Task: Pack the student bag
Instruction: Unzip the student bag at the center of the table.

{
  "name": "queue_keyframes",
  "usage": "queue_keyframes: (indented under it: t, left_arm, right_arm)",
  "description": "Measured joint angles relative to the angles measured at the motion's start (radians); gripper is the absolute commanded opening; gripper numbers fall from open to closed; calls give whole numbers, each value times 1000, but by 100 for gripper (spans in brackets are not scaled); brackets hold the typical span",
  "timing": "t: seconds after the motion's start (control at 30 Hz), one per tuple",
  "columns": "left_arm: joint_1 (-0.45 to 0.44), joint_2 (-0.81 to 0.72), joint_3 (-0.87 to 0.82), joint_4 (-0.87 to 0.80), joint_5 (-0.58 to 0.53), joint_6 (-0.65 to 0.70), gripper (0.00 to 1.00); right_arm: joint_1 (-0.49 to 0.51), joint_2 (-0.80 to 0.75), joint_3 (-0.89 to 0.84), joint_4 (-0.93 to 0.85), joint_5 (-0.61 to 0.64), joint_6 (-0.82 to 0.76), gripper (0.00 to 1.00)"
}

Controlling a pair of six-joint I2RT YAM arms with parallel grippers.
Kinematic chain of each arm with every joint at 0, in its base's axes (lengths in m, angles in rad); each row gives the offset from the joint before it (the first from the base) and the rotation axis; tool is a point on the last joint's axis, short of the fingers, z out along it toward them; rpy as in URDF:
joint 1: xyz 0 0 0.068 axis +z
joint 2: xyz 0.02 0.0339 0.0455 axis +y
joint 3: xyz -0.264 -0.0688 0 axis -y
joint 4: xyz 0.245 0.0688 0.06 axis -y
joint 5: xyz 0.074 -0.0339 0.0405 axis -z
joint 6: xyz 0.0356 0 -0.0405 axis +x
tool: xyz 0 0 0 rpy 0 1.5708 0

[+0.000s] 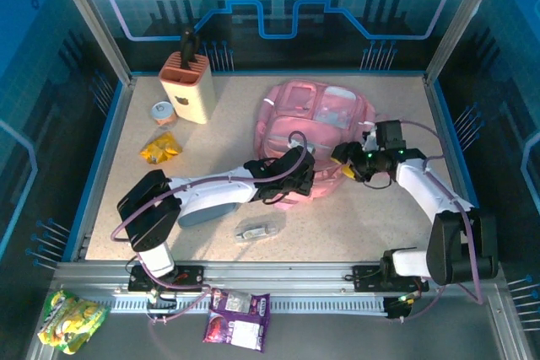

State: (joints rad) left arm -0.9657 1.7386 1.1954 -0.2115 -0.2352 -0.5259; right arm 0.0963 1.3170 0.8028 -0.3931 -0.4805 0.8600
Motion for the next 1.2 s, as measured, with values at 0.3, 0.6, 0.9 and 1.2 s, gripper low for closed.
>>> queue_keyframes:
  t: [0.3,0.6,0.9,1.2]
  left_arm:
    - [-8,7,3,7,0,0,0]
    - [-8,9,5,7,-3,1,0]
    - [-8,-68,-120,65,-106,37,0]
    - [161,-134,-261,91,-109,57,0]
  right_arm:
    - [70,-8,-91,169,3,206,42]
    - [75,13,-94,192,29,241,5]
    - [-30,13,-82,157,-75,167,0]
    - [-143,13,-11,97,-135,84,0]
